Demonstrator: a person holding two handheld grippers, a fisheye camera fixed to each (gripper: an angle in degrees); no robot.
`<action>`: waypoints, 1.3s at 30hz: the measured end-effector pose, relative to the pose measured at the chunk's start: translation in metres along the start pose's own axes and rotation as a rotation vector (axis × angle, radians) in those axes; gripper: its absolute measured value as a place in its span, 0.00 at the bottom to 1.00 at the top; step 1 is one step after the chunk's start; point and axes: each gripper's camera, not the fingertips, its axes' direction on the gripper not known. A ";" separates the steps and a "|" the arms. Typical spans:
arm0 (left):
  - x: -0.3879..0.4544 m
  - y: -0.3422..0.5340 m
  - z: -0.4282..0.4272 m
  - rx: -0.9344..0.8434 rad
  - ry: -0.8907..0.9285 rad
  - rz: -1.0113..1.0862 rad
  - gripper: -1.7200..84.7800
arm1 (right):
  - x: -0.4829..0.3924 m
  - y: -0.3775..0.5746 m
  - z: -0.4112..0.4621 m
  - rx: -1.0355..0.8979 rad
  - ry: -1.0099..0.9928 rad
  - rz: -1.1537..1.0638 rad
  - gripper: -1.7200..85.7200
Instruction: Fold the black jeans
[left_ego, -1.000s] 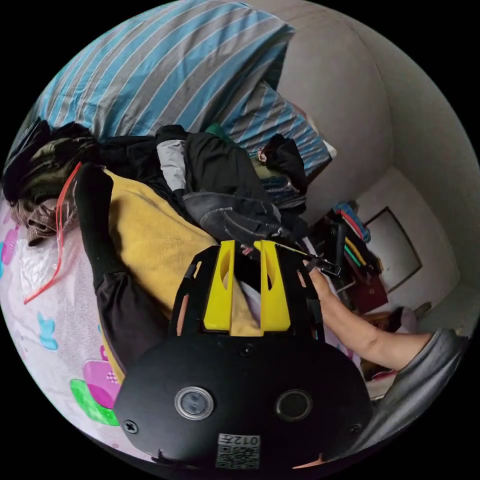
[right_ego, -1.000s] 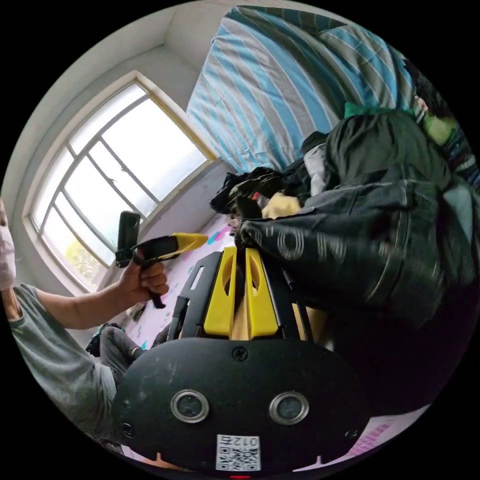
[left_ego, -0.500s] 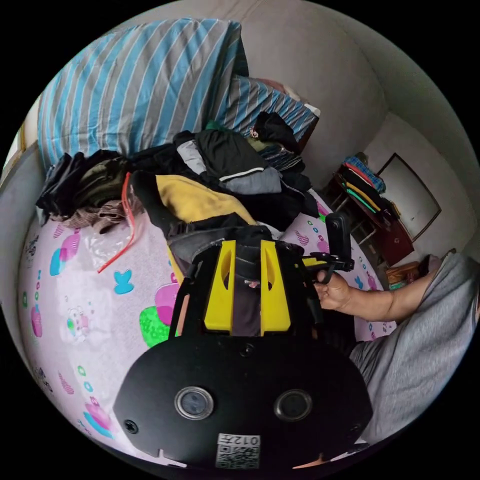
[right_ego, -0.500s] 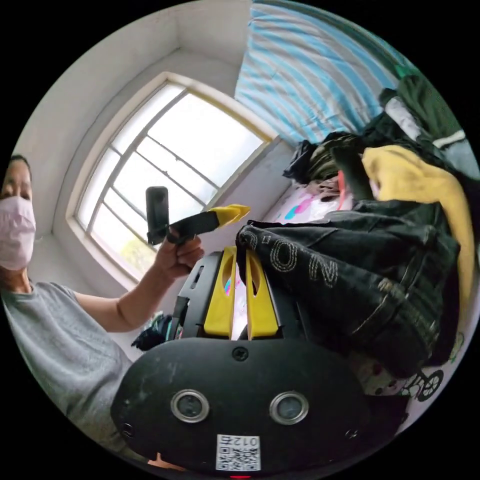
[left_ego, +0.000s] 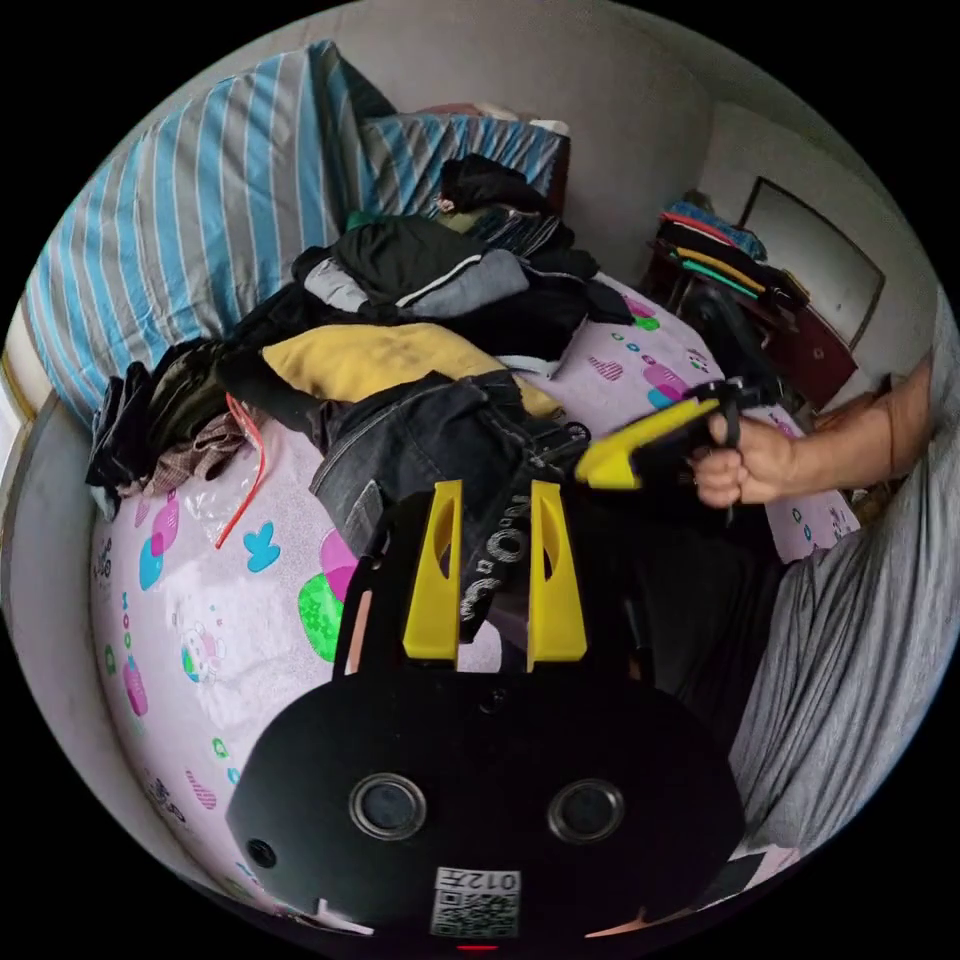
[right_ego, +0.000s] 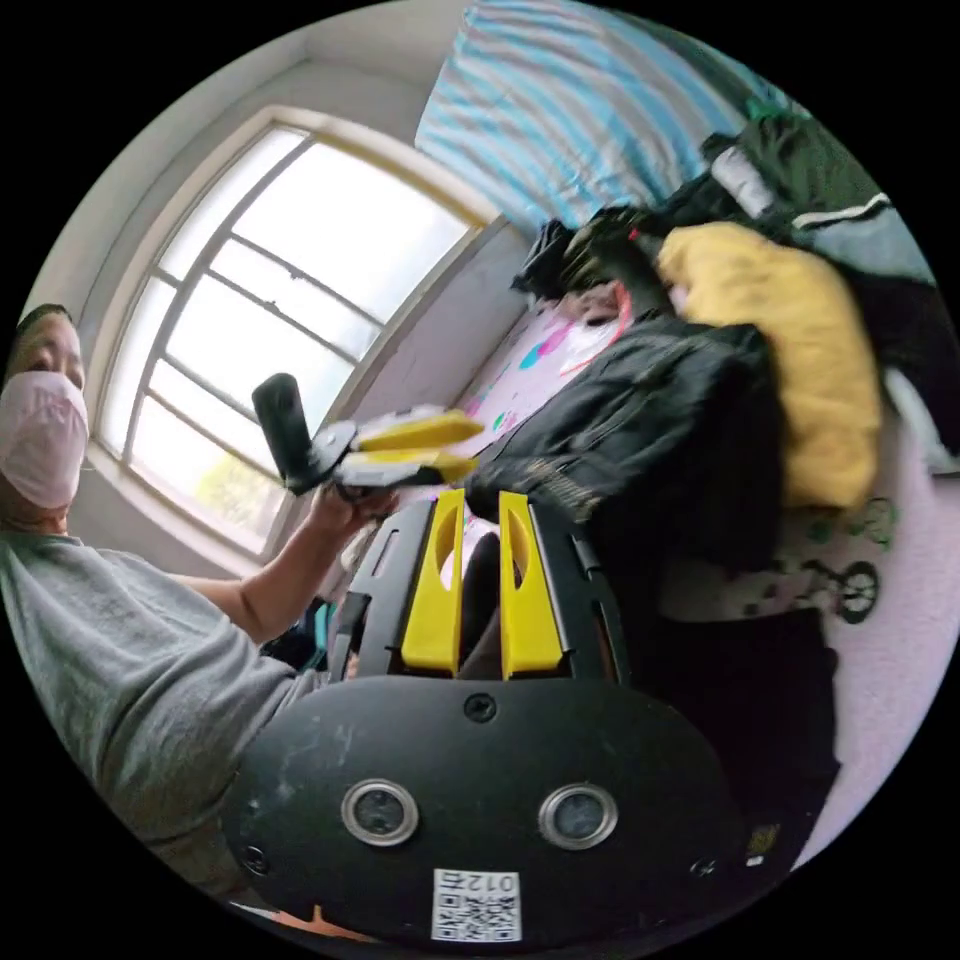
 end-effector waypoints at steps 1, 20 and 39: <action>0.018 0.003 -0.002 0.015 0.015 0.032 0.15 | 0.005 -0.003 -0.017 0.068 0.075 0.004 0.09; 0.115 0.123 -0.047 0.018 -0.293 0.046 0.09 | 0.073 -0.133 0.144 0.086 -0.068 0.108 0.05; 0.022 0.588 -0.214 0.688 -0.053 -1.230 0.06 | -0.195 -0.143 0.580 -0.306 -0.260 -0.351 0.06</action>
